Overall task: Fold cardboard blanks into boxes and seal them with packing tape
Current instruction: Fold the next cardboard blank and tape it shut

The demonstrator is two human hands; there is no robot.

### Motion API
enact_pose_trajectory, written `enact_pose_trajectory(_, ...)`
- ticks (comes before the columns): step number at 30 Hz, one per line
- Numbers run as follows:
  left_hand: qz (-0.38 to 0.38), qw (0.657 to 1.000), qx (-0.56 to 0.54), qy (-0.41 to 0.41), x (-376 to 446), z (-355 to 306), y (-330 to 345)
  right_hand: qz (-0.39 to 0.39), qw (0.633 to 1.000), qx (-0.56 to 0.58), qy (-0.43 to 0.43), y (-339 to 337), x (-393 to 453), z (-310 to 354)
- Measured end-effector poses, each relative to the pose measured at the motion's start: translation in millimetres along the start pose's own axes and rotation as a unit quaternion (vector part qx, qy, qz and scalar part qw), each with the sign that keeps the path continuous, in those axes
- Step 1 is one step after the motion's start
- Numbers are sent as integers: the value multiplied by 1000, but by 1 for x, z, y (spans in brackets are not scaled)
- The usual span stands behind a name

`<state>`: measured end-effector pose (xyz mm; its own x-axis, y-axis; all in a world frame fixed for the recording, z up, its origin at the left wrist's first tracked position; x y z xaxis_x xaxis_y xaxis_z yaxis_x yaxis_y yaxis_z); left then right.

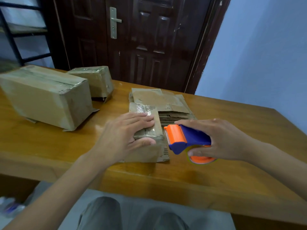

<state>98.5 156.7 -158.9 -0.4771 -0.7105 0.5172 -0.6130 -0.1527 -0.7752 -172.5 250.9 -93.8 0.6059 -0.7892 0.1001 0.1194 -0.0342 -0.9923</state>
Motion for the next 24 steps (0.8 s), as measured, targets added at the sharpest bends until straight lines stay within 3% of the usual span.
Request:
enact_pose_trajectory(15,-41,999,-30,18,-1,4,6,-55,994,-86,-41,-1,-11,-6)
enact_pose_trajectory(18,-43,998,-38,20,-1,4,6,-81,994,-59,-34,-5,-13,-6)
enact_pose_trajectory(24,-44,997,-60,-2,-2,4,10,-43,995,-91,-25,6,-14,-9)
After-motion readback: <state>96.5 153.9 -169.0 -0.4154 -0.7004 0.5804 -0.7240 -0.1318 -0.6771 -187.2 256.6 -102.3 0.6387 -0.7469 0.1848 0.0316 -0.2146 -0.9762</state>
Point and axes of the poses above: each hand's wrist, its own x-axis towards the middle knuckle, its own y-axis out of the palm, z = x × y, the point moved 2 cm from there along x, towards the middle knuckle, and after that the axes turned 14 degrees about -y, right-handed, at the moved point
